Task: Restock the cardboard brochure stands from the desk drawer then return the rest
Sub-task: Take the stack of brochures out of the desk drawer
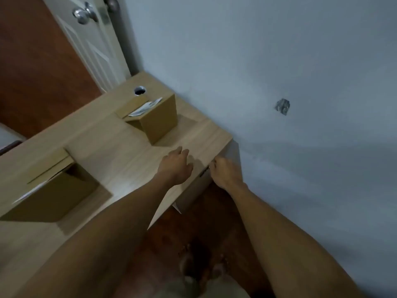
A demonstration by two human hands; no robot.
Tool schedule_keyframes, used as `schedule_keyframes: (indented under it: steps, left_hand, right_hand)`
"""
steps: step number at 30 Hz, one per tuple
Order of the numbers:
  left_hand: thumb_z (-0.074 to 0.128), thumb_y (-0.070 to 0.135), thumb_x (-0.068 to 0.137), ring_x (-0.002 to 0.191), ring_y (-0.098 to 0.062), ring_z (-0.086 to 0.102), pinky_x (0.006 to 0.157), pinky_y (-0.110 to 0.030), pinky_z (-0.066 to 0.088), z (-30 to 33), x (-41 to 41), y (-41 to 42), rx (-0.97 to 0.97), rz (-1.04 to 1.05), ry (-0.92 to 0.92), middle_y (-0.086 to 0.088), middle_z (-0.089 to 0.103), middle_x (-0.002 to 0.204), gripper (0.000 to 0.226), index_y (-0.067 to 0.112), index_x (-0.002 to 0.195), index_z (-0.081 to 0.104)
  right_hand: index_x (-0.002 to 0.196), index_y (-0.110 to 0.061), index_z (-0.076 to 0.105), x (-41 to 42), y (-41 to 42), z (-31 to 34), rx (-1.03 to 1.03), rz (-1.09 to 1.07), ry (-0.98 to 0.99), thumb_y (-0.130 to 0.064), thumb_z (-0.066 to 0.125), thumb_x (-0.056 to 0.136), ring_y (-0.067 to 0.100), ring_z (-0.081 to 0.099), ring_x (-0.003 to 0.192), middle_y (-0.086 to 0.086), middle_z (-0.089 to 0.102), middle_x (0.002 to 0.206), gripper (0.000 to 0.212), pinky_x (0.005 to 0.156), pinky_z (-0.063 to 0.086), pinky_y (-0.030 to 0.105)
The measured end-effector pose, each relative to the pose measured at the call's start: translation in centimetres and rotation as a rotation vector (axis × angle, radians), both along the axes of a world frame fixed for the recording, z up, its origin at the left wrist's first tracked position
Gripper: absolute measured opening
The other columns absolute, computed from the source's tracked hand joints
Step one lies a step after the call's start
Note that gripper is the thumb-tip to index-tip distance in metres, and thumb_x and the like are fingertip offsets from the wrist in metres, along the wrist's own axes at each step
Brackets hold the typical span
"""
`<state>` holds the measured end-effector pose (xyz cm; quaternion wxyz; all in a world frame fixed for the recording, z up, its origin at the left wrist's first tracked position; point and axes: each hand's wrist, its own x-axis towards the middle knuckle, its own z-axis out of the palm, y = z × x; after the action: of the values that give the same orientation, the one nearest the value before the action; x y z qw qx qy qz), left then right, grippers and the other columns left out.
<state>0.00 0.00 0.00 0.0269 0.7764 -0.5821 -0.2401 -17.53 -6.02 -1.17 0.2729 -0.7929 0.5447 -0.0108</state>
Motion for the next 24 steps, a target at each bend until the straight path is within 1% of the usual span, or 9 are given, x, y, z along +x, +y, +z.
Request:
schedule_keyframes:
  steps: [2,4,7,9,11,14,19,22,24]
  left_hand:
    - [0.045,0.041,0.104,0.153,-0.034,0.026,0.121,-0.048,0.031,-1.1,-0.3,-0.4,0.045,-0.018,0.018,-0.013,0.018,0.170,0.064,0.014,0.160,0.027]
    - [0.042,0.038,0.106,0.157,-0.033,0.016,0.124,-0.048,0.026,-2.7,-0.5,-0.5,0.050,-0.042,0.024,-0.015,0.009,0.172,0.064,0.013,0.162,0.023]
    - [0.038,0.033,0.108,0.159,-0.033,0.006,0.126,-0.049,0.023,-5.0,-0.6,-1.3,0.010,-0.077,0.034,-0.016,0.005,0.172,0.062,0.010,0.162,0.017]
    - [0.033,0.035,0.109,0.160,-0.032,0.000,0.128,-0.048,0.017,-6.6,-0.5,-1.9,-0.023,-0.088,0.019,-0.015,0.001,0.173,0.062,0.010,0.163,0.014]
    - [0.028,0.040,0.110,0.160,-0.029,-0.006,0.129,-0.047,0.009,-8.1,-0.7,-2.3,-0.037,-0.084,0.002,-0.012,-0.003,0.173,0.062,0.015,0.164,0.012]
    - [0.025,0.043,0.110,0.160,-0.026,-0.008,0.129,-0.045,0.002,-10.2,-0.8,-2.4,-0.103,-0.051,-0.009,-0.010,-0.002,0.174,0.060,0.020,0.165,0.013]
    - [0.018,0.047,0.110,0.160,-0.021,-0.011,0.129,-0.043,-0.001,-13.0,-0.8,-1.7,-0.196,-0.034,-0.025,-0.007,-0.002,0.174,0.061,0.022,0.166,0.011]
    - [0.016,0.048,0.111,0.160,-0.019,-0.011,0.129,-0.041,-0.002,-13.9,-0.9,-1.5,-0.238,-0.029,-0.048,-0.005,-0.002,0.174,0.061,0.023,0.166,0.010]
    - [0.016,0.048,0.111,0.160,-0.018,-0.011,0.128,-0.040,-0.004,-14.1,-0.9,-1.4,-0.247,-0.029,-0.062,-0.005,-0.001,0.174,0.061,0.023,0.166,0.010]
  right_hand:
    - [0.092,-0.012,0.060,-0.5,-0.4,-1.4,0.025,-0.045,-0.004,-0.035,0.042,0.105,0.032,0.065,0.082,0.012,0.067,0.093,0.032,0.072,0.057,0.044]
    - [0.094,-0.012,0.061,-1.0,-0.6,-2.8,0.056,-0.060,0.032,-0.035,0.042,0.106,0.032,0.065,0.084,0.012,0.067,0.094,0.032,0.073,0.056,0.043]
    - [0.094,-0.013,0.058,-1.4,-1.5,-5.5,0.079,-0.048,0.053,-0.033,0.042,0.108,0.032,0.064,0.085,0.012,0.066,0.095,0.029,0.070,0.051,0.039]
    - [0.097,-0.012,0.058,-1.5,-2.2,-6.9,0.101,-0.046,0.059,-0.032,0.041,0.108,0.033,0.064,0.087,0.013,0.066,0.097,0.029,0.069,0.047,0.037]
    - [0.105,-0.008,0.060,-1.3,-2.9,-8.2,0.125,-0.027,0.056,-0.031,0.041,0.109,0.035,0.065,0.087,0.015,0.067,0.099,0.029,0.073,0.054,0.041]
    - [0.110,-0.010,0.061,-0.4,-3.7,-9.6,0.142,0.007,0.042,-0.025,0.044,0.108,0.035,0.066,0.091,0.016,0.069,0.103,0.023,0.078,0.057,0.047]
    - [0.108,-0.009,0.062,0.8,-4.2,-12.0,0.160,-0.003,0.078,-0.012,0.049,0.102,0.035,0.068,0.092,0.016,0.070,0.107,0.015,0.079,0.058,0.049]
    - [0.111,-0.009,0.062,0.8,-4.2,-12.6,0.146,-0.032,0.078,-0.011,0.050,0.101,0.035,0.068,0.092,0.016,0.070,0.106,0.015,0.079,0.058,0.050]
    - [0.111,-0.011,0.062,0.6,-4.2,-12.8,0.127,-0.019,0.089,-0.013,0.052,0.101,0.035,0.068,0.092,0.014,0.070,0.105,0.014,0.079,0.058,0.051]
